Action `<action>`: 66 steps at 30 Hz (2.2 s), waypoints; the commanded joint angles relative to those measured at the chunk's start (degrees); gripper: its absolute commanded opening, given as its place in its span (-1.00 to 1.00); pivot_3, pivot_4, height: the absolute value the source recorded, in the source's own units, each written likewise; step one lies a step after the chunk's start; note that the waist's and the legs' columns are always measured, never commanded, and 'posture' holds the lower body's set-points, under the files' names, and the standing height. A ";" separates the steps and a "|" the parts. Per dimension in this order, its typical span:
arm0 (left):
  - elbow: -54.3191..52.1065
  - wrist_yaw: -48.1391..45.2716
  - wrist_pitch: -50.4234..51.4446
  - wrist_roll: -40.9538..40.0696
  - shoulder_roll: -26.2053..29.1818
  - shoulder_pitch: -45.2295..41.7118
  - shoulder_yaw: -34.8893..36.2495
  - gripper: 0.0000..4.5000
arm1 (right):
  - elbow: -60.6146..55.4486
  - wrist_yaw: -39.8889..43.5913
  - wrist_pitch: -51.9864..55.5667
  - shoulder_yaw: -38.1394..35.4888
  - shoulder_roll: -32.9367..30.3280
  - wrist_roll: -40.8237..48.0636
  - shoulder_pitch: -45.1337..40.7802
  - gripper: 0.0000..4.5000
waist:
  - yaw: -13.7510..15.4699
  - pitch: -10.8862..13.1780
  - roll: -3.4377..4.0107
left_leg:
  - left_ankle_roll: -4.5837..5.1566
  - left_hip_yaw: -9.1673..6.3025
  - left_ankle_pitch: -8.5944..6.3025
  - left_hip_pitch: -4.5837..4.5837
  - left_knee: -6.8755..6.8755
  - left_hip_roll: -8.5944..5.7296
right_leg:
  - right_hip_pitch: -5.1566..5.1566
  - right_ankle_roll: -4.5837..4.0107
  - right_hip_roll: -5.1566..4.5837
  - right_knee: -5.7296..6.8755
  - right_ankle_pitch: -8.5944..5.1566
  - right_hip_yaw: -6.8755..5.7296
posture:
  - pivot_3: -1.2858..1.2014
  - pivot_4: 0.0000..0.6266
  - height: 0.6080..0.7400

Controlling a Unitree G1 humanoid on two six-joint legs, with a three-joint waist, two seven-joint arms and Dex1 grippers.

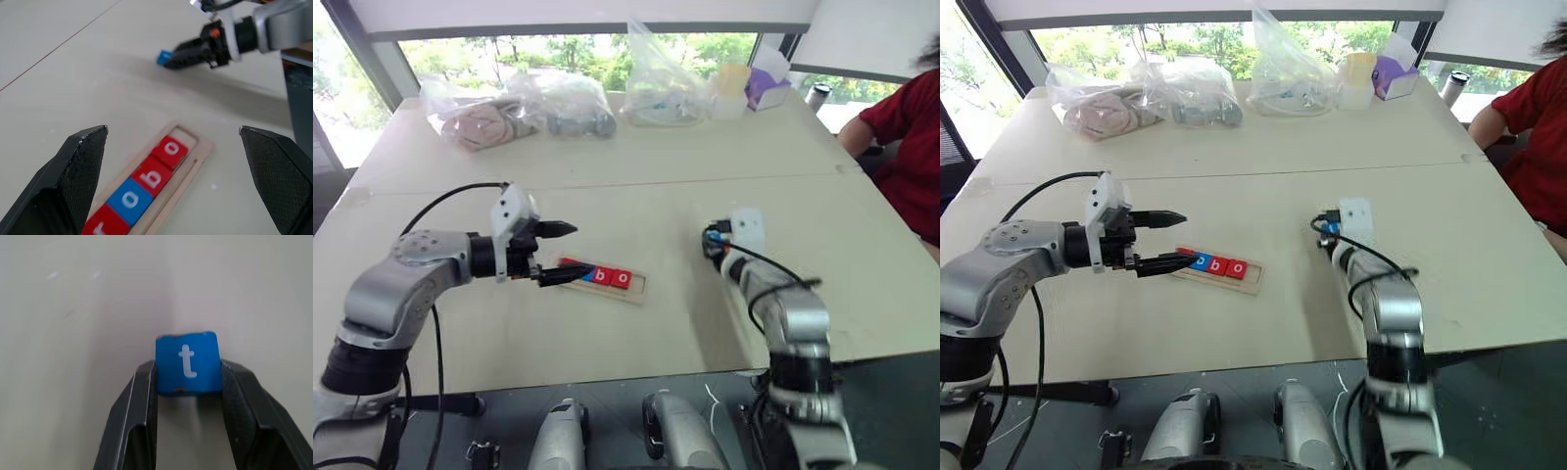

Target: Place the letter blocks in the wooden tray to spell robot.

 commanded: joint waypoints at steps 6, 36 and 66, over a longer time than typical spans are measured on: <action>-1.55 -6.63 -3.18 4.20 3.42 -0.71 -7.64 1.00 | -11.87 -3.97 12.86 0.28 5.84 0.73 0.90 -0.48 | -0.02 0.01 0.02 | -0.07 0.00 0.05 0.20 0.16 -0.02 | 0.19 -0.38 0.00 -0.15 0.01 0.05 | 0.03 -0.52 1.00; 1.32 -10.51 -5.74 7.05 6.67 1.47 -5.13 1.00 | 38.19 72.16 -67.02 18.42 -51.57 2.31 -13.69 0.98 | -0.20 0.11 0.06 | 0.20 0.07 -0.10 0.06 0.01 -0.06 | 0.40 -0.04 0.12 -0.81 -0.15 0.05 | 0.03 -0.52 1.00; -5.72 -4.29 -1.69 4.68 8.19 9.38 0.52 1.00 | 85.52 86.30 -97.95 26.70 -34.99 -11.06 -39.58 -0.51 | -0.08 0.13 0.07 | 0.08 0.12 -0.03 1.09 0.12 -0.07 | 1.20 -0.30 0.06 -0.33 -0.02 0.16 | 0.03 -0.52 1.00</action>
